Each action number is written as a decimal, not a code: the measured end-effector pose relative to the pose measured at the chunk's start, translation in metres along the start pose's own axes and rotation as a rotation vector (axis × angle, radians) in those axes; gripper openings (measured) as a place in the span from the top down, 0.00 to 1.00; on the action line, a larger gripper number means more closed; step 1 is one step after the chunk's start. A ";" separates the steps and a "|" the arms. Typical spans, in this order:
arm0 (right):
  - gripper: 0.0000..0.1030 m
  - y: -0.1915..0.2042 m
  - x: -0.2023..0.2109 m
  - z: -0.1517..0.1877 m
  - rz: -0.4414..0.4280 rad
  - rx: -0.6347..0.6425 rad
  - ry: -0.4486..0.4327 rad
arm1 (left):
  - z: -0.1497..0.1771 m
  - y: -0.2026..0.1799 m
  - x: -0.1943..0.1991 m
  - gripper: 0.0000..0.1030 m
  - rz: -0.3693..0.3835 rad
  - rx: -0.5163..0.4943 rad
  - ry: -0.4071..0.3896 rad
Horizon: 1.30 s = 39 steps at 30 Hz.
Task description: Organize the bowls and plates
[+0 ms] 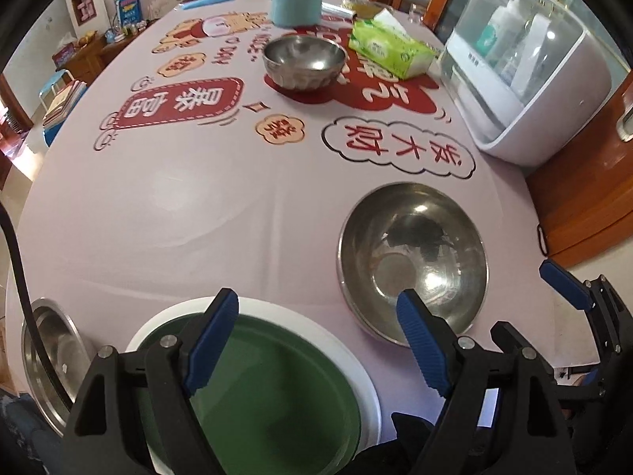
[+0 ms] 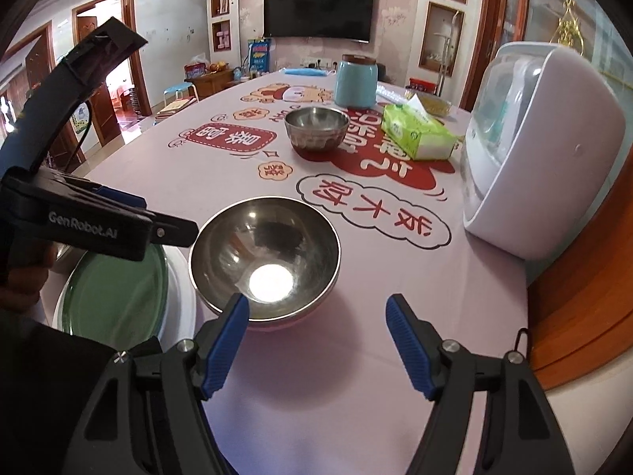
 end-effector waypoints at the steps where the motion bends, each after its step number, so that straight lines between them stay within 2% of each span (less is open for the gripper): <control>1: 0.30 -0.001 -0.002 0.000 -0.008 -0.003 0.004 | -0.001 -0.002 -0.003 0.21 -0.003 -0.007 0.006; 12: 0.30 -0.006 -0.026 0.006 -0.106 -0.066 0.039 | -0.004 -0.018 -0.028 0.21 -0.045 -0.039 0.043; 16: 0.38 -0.007 -0.032 0.007 -0.135 -0.082 0.041 | -0.003 -0.020 -0.037 0.22 -0.052 -0.039 0.065; 18: 0.42 -0.009 -0.035 0.006 -0.143 -0.085 0.042 | -0.002 -0.022 -0.041 0.28 -0.042 -0.039 0.078; 23: 0.60 -0.012 -0.045 0.008 -0.165 -0.103 0.067 | -0.003 -0.027 -0.048 0.40 -0.035 -0.038 0.091; 25: 0.65 -0.014 -0.050 0.010 -0.172 -0.112 0.082 | -0.003 -0.028 -0.052 0.50 -0.036 -0.040 0.103; 29: 0.71 -0.014 -0.053 0.010 -0.181 -0.116 0.085 | -0.002 -0.035 -0.056 0.57 -0.006 -0.048 0.119; 34: 0.73 -0.015 -0.053 0.009 -0.180 -0.123 0.082 | -0.003 -0.048 -0.055 0.73 0.030 -0.082 0.106; 39: 0.73 -0.016 -0.054 0.009 -0.182 -0.135 0.082 | -0.005 -0.046 -0.054 0.76 0.041 -0.067 0.090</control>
Point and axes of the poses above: each gripper's, at about its wrist camera, not at the fingertips, and x roughly against the way its jaws point, y to its left, z to its underside, the point moved 9 cm from there along -x, roughly the way its jaws point, and after that the axes turned 12 degrees about -z, right-handed, at the moved point
